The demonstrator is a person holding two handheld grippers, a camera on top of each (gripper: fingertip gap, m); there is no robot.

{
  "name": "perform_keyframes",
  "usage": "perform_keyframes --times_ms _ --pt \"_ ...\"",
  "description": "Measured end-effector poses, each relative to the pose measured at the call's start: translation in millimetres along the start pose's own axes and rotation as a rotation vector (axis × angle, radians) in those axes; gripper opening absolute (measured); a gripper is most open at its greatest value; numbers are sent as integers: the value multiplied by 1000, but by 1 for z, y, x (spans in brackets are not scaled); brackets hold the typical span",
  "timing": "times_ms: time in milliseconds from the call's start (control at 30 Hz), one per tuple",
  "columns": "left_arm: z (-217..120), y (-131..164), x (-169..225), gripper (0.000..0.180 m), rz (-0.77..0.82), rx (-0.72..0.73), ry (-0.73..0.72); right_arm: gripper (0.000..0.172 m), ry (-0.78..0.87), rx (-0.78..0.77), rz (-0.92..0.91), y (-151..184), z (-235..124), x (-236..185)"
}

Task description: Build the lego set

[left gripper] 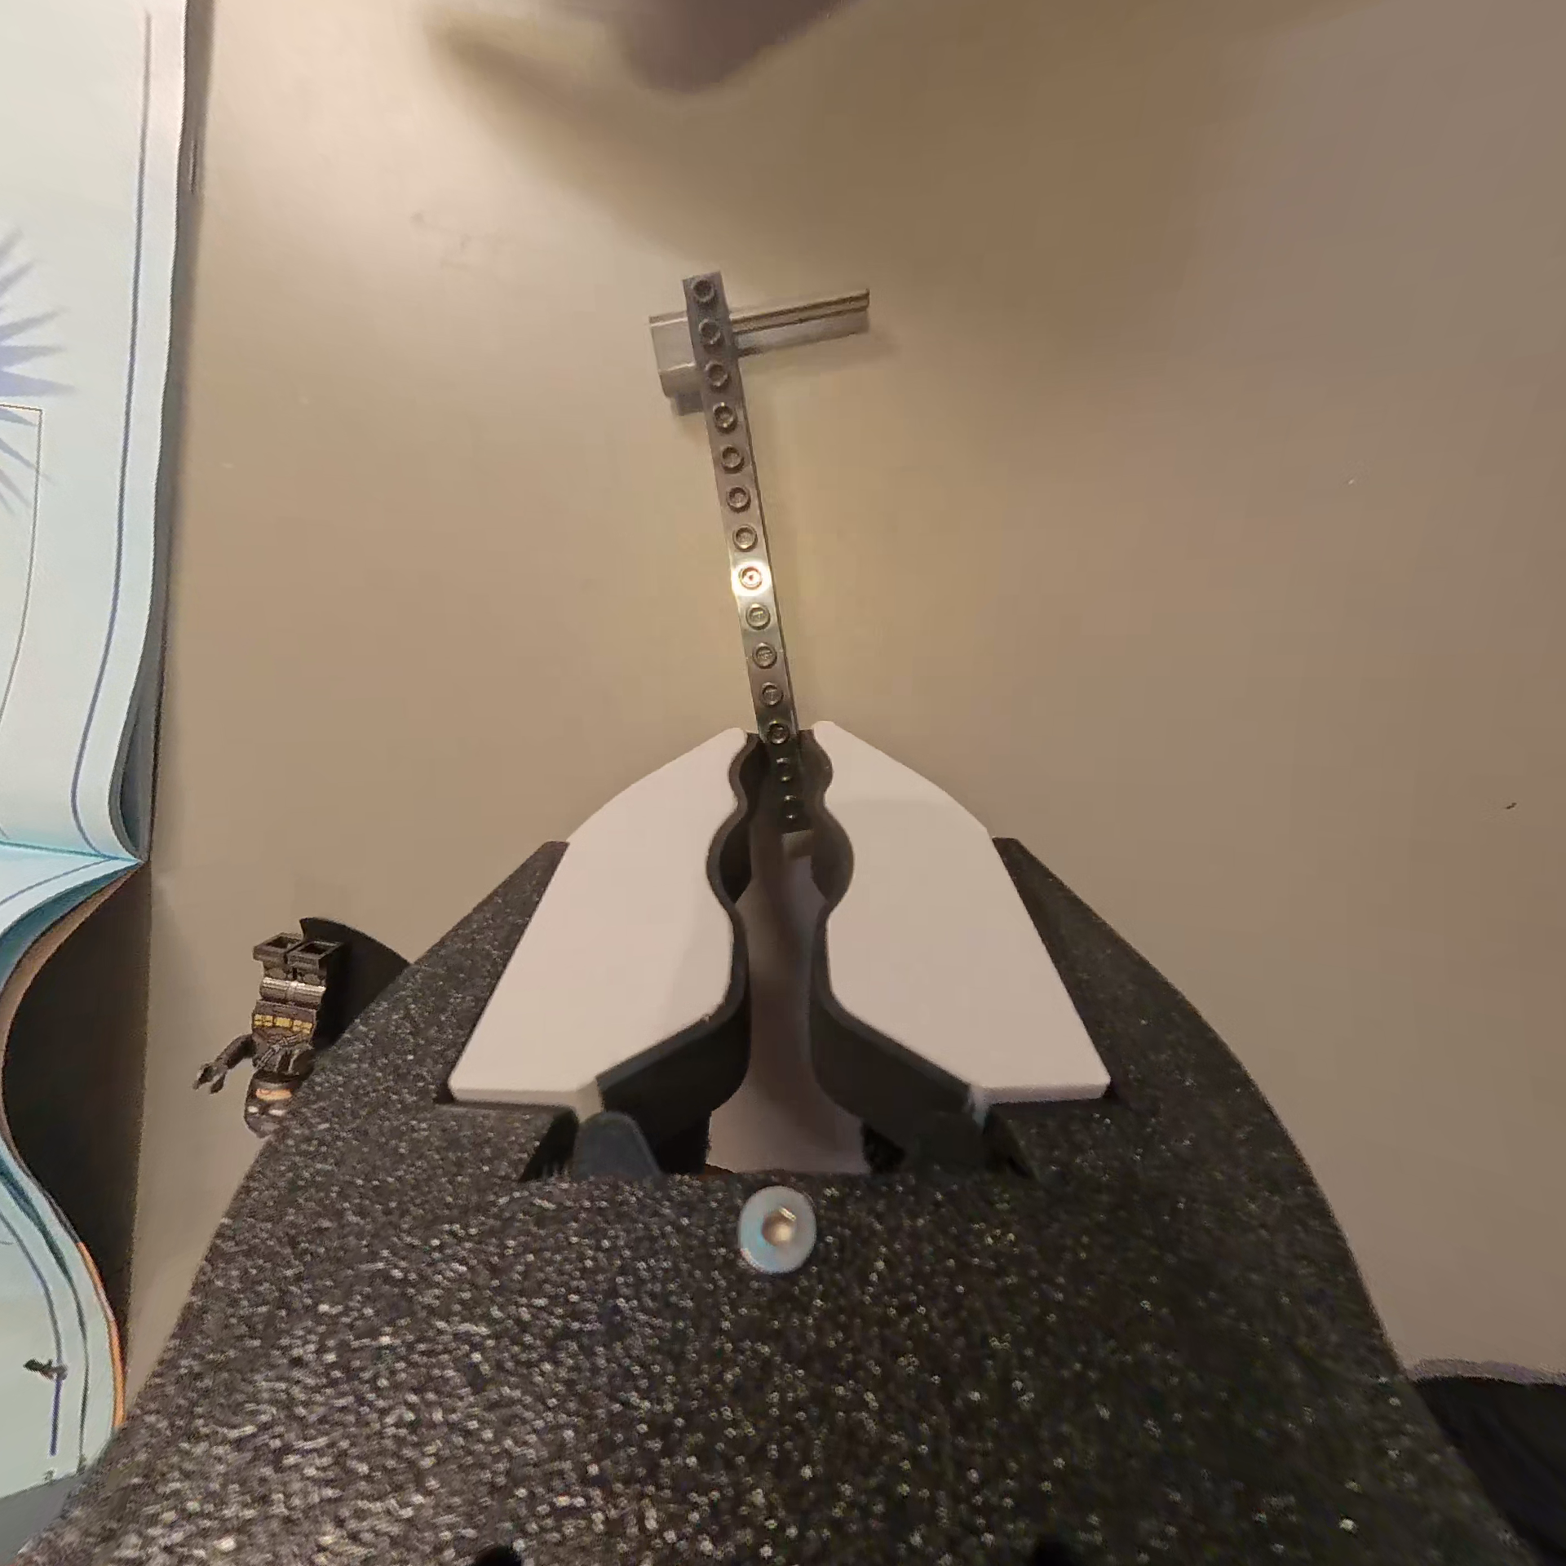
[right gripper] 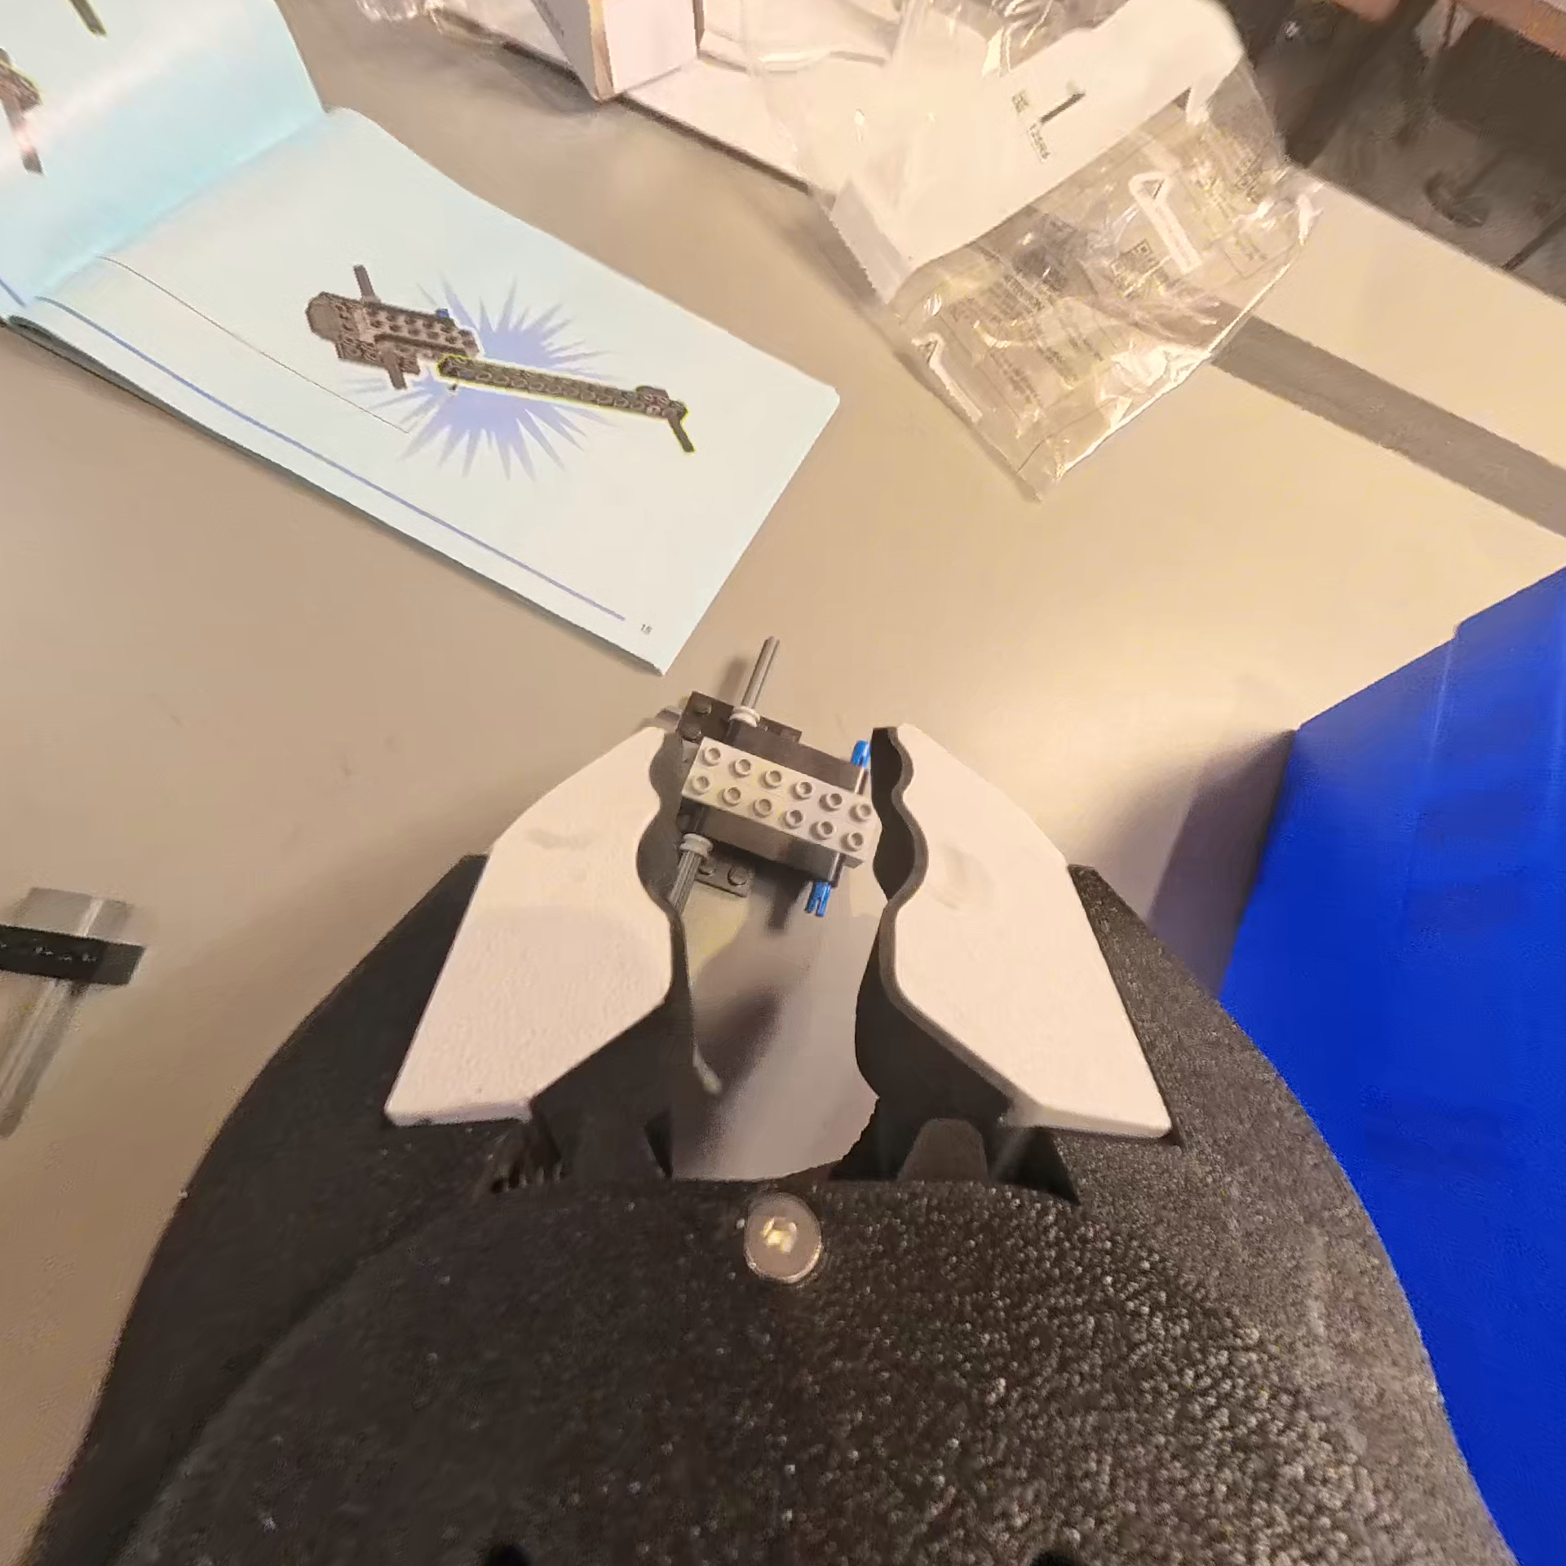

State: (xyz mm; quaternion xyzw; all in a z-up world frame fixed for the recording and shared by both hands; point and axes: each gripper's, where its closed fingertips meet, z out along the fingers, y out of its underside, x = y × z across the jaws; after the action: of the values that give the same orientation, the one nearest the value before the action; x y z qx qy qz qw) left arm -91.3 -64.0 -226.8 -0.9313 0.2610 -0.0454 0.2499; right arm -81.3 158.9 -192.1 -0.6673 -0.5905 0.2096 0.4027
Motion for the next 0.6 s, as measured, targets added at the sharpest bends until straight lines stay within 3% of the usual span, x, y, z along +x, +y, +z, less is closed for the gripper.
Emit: perform_keyframes --times_ms 167,400,600 --pt "2 -4 0 8 -6 19 6 27 -94 -96 -81 18 6 -19" --pt "6 -10 0 8 3 33 4 31 -171 -102 -125 19 3 -38" --pt "7 -12 4 8 24 24 11 38 -457 -34 -84 6 -16 -90"
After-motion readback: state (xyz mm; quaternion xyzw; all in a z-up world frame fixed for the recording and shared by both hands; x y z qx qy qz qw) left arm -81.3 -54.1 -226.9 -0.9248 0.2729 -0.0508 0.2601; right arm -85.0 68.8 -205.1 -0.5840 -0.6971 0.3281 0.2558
